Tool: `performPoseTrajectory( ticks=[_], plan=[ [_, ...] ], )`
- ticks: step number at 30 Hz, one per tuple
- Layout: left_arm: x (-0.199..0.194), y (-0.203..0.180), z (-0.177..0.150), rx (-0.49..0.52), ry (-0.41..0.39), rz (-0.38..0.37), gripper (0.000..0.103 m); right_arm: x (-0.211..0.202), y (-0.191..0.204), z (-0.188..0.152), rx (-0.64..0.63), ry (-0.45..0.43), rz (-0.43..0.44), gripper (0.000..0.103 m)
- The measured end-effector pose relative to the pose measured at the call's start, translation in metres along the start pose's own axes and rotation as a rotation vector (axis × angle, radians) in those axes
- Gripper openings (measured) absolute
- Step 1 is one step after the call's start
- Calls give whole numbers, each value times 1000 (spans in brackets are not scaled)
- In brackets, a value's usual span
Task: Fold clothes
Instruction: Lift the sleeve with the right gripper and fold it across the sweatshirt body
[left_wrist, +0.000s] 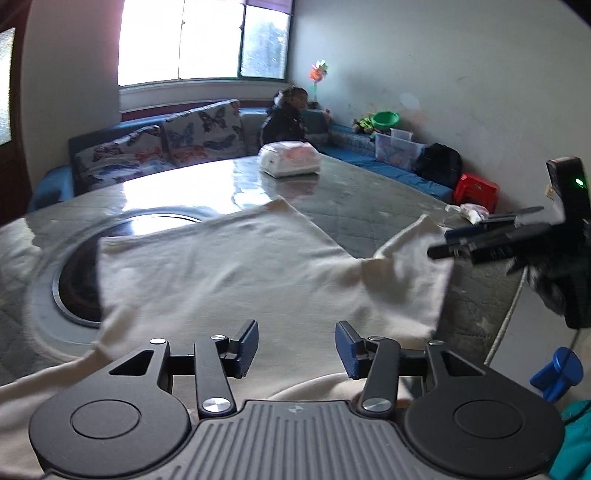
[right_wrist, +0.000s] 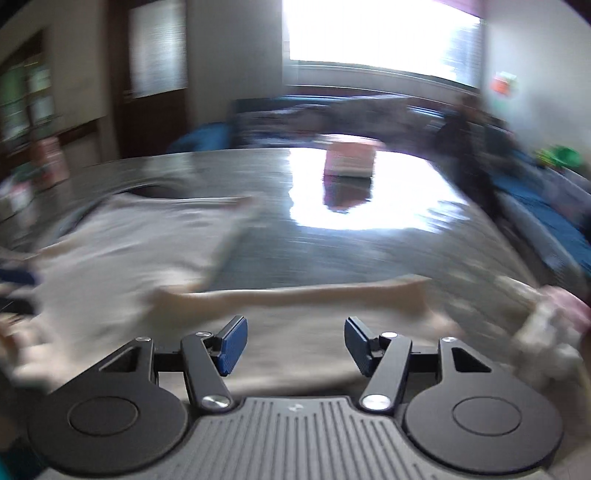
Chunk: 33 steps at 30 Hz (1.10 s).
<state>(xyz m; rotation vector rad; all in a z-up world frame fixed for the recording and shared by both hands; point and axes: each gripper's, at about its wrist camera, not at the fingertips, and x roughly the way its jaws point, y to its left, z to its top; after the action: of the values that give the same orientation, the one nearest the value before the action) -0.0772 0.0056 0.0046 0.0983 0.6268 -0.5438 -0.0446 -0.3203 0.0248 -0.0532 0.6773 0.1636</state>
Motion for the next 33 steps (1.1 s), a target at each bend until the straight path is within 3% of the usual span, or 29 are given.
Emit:
performPoseTrajectory(
  ticks=[5,8,13,17,19,27,33],
  plan=[
    [16,-14,3,24,24,-32,51,14,-54,-5,103,6,-174,58],
    [23,-19,5,31,36,-40,51,23,-72,-5,168,18,-217,56],
    [33,-25,8,38,51,-43,51,39,-79,-8,223,35,-217,49],
    [37,-29,10,47,59,-41,51,38,-77,-7,225,17,-192,28],
    [40,-30,11,51,64,-35,51,36,-74,-7,230,6,-184,10],
    [51,-33,13,47,73,-18,51,9,-70,4,229,-99,-182,8],
    [58,-47,8,100,79,-15,55,16,-69,2,218,-59,-175,8]
  ],
)
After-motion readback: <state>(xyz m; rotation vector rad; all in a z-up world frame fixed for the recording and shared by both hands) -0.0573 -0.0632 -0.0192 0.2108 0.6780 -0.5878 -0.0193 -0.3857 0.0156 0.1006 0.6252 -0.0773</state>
